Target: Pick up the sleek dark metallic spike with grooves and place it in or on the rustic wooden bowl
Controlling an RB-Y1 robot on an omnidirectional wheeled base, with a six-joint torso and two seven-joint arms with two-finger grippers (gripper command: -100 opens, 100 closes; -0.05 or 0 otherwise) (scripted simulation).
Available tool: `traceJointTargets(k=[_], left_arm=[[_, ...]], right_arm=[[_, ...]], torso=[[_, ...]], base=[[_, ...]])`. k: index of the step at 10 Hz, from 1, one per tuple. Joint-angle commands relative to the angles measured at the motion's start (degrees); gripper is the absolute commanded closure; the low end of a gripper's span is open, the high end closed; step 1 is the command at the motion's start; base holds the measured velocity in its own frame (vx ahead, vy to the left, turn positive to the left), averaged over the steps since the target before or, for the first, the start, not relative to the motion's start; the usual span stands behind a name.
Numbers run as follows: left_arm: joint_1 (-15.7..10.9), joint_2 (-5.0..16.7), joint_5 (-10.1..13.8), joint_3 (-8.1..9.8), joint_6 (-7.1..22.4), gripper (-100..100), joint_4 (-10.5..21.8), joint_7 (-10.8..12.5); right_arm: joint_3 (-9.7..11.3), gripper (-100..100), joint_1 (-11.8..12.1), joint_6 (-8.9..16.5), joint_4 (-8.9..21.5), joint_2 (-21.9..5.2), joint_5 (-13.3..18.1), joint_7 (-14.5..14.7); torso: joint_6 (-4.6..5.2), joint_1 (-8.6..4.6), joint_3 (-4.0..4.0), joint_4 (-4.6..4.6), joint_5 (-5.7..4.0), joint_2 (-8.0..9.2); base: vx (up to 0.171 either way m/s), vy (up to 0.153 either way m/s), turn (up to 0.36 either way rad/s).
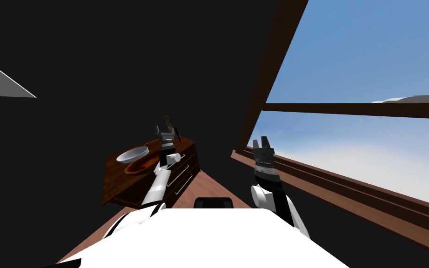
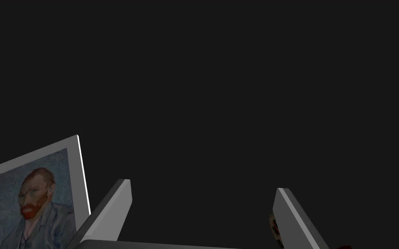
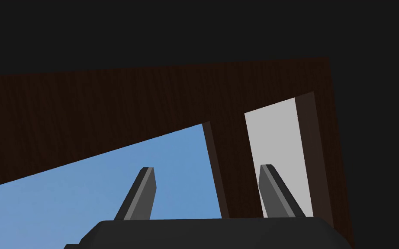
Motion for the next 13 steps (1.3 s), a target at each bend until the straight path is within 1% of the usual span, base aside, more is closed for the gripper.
traceJointTargets(k=[1, 2, 3, 4, 5, 6, 7, 8, 9, 10, 11, 13], left_arm=[[-0.9, -0.3, 0.1, 0.10, -0.2, -100, 1.6, -0.1], [-3.4, -0.4, 1.6, 1.64, -0.2, -100, 4.0, 0.4], [-3.4, -0.4, 1.6, 1.64, -0.2, -100, 4.7, 0.4], [-5.8, -0.5, 3.0, 3.25, -0.1, -100, 7.3, 0.8], [-7.6, -0.6, 4.4, 4.93, 0.0, -100, 9.5, 1.1], [-10.1, -0.8, 5.8, 6.65, 0.1, -100, 12.6, 1.5], [-10.5, -0.8, 5.8, 6.65, 0.1, -100, 14.0, 1.5], [-12.6, -1.0, 7.2, 8.41, 0.3, -100, 16.2, 1.8], [-12.6, -1.0, 7.2, 8.41, 0.3, -100, 17.0, 1.8], [-14.7, -1.3, 8.5, 10.18, 0.4, -100, 18.5, 2.1], [-14.7, -1.3, 8.5, 10.18, 0.4, -100, 19.7, 2.1], [-18.5, -2.0, 11.1, 13.69, 0.8, -100, 24.3, 2.6]], right_arm=[[0.0, 0, 0.0, 0.0, 0.0, 0.0, 0.0, 0.0], [0.0, 0, 0.0, 0.0, 0.0, 0.0, 0.0, 0.0], [0.0, 0, 0.0, 0.0, 0.0, 0.0, 0.0, 0.0], [0.0, 0, 0.0, 0.0, 0.0, 0.0, 0.0, 0.0], [0.0, 0, 0.0, 0.0, 0.0, 0.0, 0.0, 0.0], [0.0, 0, 0.0, 0.0, 0.0, 0.0, 0.0, 0.0], [0.0, 0, 0.0, 0.0, 0.0, 0.0, 0.0, 0.0], [0.0, 0, 0.0, 0.0, 0.0, 0.0, 0.0, 0.0], [0.0, 0, 0.0, 0.0, 0.0, 0.0, 0.0, 0.0], [0.0, 0, 0.0, 0.0, 0.0, 0.0, 0.0, 0.0], [0.0, 0, 0.0, 0.0, 0.0, 0.0, 0.0, 0.0], [0.0, 0, 0.0, 0.0, 0.0, 0.0, 0.0, 0.0]], torso=[[0.00, 0.00, 0.00, 0.00, 0.00, 0.00], [-0.01, 0.07, -0.01, -0.01, 0.02, -0.01], [-0.01, 0.07, -0.02, -0.01, 0.02, -0.04], [-0.02, 0.09, -0.03, -0.01, 0.02, -0.04], [-0.01, 0.07, -0.04, -0.02, 0.02, -0.06], [0.00, 0.04, -0.06, -0.02, 0.01, -0.10], [-0.01, 0.04, -0.09, -0.04, 0.01, -0.15], [-0.02, 0.08, -0.08, -0.04, 0.02, -0.13], [0.00, 0.10, -0.08, -0.03, 0.02, -0.14], [-0.03, 0.14, -0.08, -0.04, 0.04, -0.13], [-0.01, 0.13, -0.08, -0.03, 0.03, -0.14], [-0.02, 0.15, -0.08, -0.04, 0.04, -0.14]], base=[[0.001, -0.020, -0.002], [0.009, -0.024, -0.014], [0.010, -0.022, -0.007], [0.011, -0.028, -0.018], [0.021, -0.036, -0.033], [0.039, -0.035, -0.038], [0.032, -0.024, -0.010], [0.031, -0.014, -0.022], [0.032, -0.007, -0.017], [0.033, -0.012, -0.022], [0.026, -0.008, -0.011], [0.046, -0.004, -0.032]])
